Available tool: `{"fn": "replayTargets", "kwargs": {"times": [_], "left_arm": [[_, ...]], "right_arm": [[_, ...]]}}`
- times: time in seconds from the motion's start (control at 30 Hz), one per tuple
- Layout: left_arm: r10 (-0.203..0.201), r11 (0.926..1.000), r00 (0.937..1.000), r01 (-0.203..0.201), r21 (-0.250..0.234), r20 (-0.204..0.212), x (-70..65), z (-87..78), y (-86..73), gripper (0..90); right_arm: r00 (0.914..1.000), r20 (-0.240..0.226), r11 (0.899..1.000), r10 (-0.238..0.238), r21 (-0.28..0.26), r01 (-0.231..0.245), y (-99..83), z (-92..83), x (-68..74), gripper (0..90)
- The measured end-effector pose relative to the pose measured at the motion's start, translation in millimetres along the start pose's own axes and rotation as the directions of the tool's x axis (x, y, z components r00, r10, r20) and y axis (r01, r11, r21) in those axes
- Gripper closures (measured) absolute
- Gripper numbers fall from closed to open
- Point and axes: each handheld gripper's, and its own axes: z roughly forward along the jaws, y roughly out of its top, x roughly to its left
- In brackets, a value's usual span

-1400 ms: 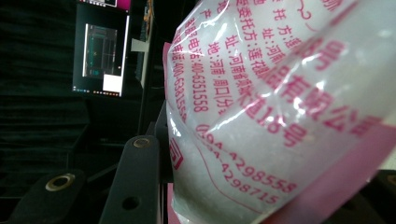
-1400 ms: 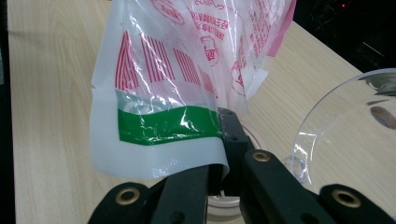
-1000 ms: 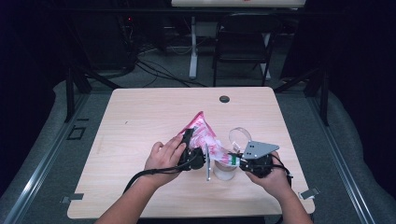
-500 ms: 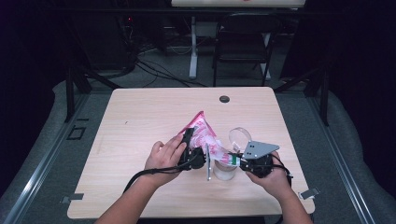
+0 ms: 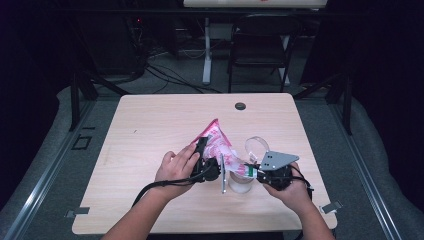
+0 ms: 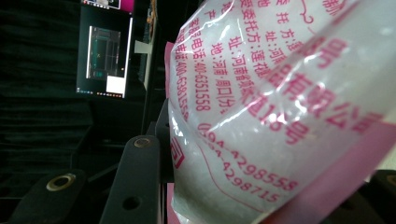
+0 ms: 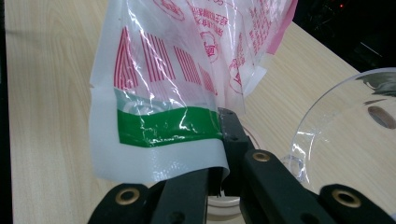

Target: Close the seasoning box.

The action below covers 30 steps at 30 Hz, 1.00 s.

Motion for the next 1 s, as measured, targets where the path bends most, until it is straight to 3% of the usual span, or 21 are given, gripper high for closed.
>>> {"fn": "replayTargets", "kwargs": {"times": [1.0], "left_arm": [[0.017,0.9999,0.9998,-0.017,0.002,-0.008,1.2,-0.9,3.3,63.8]], "right_arm": [[1.0000,0.001,1.000,0.008,0.000,-0.008,-2.4,1.2,-1.2,90.0]]}}
